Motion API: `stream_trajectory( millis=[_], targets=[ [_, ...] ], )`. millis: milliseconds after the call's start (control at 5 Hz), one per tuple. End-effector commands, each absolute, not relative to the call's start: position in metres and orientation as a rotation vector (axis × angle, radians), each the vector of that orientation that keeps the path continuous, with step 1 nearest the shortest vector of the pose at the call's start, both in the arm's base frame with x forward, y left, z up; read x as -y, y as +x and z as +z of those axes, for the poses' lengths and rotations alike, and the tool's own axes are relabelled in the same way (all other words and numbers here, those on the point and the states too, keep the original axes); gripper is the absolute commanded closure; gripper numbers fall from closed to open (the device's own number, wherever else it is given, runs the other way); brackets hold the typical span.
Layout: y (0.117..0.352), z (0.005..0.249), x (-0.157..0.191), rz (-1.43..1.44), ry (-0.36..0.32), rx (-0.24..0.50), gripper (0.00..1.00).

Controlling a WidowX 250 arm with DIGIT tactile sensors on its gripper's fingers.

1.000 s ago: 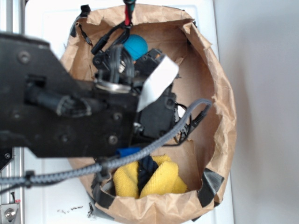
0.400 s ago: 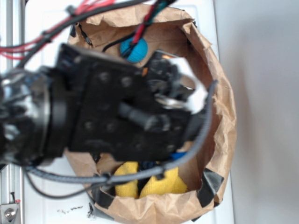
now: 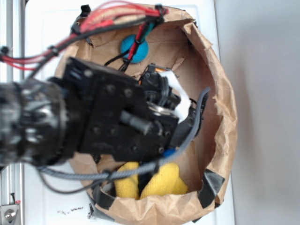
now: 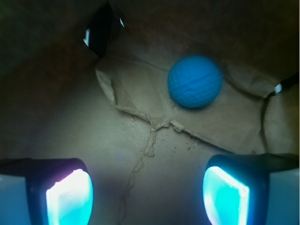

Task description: Grab the blue ball.

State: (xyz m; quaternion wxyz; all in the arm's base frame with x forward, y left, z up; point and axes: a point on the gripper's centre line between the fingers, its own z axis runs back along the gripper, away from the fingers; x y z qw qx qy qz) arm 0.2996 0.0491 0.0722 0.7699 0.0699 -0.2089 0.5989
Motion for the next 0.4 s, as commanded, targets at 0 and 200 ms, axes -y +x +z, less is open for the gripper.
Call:
stream_trajectory(
  millis=[0, 200],
  targets=[
    [0.2815, 0.0807, -0.0704, 1.366, 0.224, 0.478, 0.00],
    [0.2738, 0.0818, -0.0790, 1.355, 0.198, 0.474, 0.00]
  ],
)
